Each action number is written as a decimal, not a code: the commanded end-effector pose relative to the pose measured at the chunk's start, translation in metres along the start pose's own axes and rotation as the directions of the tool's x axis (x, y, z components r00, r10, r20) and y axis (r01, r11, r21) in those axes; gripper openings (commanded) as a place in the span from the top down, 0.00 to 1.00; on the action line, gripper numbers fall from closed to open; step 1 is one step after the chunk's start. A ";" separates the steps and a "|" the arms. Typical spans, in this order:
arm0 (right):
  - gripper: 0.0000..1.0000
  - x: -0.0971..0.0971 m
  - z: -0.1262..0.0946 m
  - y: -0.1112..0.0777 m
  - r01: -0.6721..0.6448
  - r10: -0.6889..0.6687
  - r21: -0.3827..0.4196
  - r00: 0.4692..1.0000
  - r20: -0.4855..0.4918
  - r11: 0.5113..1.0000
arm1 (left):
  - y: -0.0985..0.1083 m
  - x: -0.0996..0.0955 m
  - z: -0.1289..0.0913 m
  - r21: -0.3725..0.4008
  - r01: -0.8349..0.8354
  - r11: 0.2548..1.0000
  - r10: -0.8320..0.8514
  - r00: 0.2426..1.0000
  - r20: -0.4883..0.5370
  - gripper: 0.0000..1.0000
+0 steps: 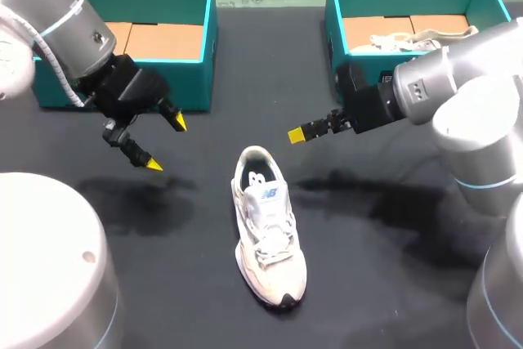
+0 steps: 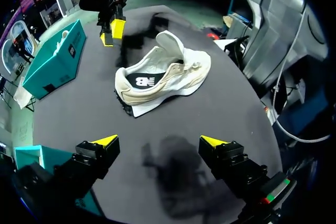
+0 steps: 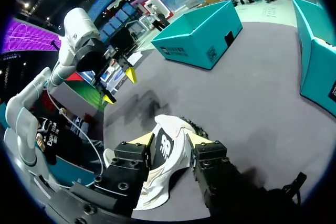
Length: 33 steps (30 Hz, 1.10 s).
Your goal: Take the shoe out of the shoebox, open the shoe tongue, remove and reinsert the insole, then place the shoe into the shoebox
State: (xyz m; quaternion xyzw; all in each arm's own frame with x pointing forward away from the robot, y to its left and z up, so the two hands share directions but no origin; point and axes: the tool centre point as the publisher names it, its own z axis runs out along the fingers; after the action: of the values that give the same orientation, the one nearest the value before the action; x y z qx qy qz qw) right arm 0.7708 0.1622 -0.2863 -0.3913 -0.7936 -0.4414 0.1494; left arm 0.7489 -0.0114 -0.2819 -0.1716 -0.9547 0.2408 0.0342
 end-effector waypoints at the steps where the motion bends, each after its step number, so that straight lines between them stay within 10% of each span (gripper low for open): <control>1: 1.00 0.004 -0.014 0.004 -0.020 0.014 0.105 0.999 0.052 0.994 | 0.004 0.002 -0.027 0.009 -0.034 0.999 0.035 0.999 -0.012 0.00; 8: 1.00 0.005 -0.027 0.005 -0.132 0.058 0.209 0.943 0.327 0.969 | 0.010 0.001 -0.049 -0.027 -0.095 0.995 0.094 0.994 -0.051 0.00; 22: 1.00 0.005 -0.027 0.005 -0.132 0.058 0.209 0.943 0.327 0.969 | 0.010 0.001 -0.049 -0.027 -0.095 0.995 0.094 0.994 -0.051 0.00; 33: 1.00 0.044 -0.016 0.010 -0.226 0.075 0.138 0.734 0.675 0.964 | 0.065 -0.013 -0.101 -0.088 -0.269 0.959 0.258 0.959 -0.121 0.00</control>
State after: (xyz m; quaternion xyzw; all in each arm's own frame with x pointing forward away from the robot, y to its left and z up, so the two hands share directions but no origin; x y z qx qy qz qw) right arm 0.7556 0.1628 -0.2516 -0.5211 -0.8087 -0.2636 0.0708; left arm 0.7869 0.0726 -0.2314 -0.3047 -0.9346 0.1804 0.0321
